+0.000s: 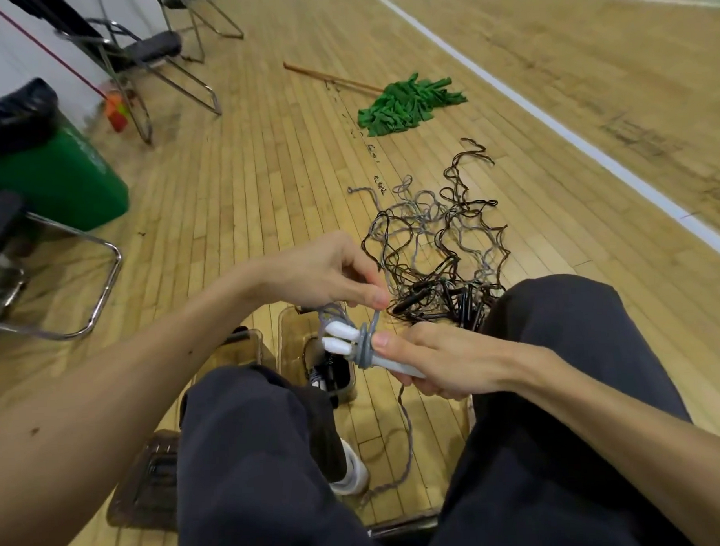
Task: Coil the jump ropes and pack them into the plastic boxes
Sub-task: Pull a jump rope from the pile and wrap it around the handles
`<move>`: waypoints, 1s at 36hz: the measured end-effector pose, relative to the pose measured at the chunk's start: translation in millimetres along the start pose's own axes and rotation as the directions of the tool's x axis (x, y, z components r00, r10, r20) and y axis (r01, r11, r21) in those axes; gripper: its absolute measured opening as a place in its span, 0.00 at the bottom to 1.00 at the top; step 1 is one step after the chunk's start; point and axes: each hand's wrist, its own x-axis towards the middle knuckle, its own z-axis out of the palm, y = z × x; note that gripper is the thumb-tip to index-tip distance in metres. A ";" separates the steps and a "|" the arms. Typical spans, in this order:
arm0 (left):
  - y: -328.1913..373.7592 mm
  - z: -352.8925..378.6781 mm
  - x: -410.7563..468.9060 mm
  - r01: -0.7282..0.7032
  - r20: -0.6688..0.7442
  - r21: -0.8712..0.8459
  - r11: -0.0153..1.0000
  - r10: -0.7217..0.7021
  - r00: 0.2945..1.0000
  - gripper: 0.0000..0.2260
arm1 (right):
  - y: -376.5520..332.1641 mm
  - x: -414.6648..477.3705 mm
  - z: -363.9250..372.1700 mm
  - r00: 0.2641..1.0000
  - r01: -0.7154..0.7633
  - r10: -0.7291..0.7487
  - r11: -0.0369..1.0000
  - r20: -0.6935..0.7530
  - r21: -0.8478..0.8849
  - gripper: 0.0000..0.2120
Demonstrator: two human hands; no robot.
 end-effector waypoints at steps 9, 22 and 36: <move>-18.3 10.1 9.7 0.056 0.027 -0.159 0.986 -0.053 0.998 0.18 | 2.3 -0.6 -5.7 0.997 0.069 -0.067 0.995 0.031 -0.078 0.24; -33.0 22.0 45.4 -0.153 -0.380 -0.632 0.760 -0.132 0.916 0.31 | -9.8 23.9 -40.0 0.980 0.150 -0.072 0.879 -0.184 0.453 0.17; -63.9 7.5 60.6 -0.191 -0.407 -0.698 0.690 -0.163 0.899 0.13 | -7.6 73.4 -64.8 0.911 0.168 0.063 0.846 -0.408 0.507 0.11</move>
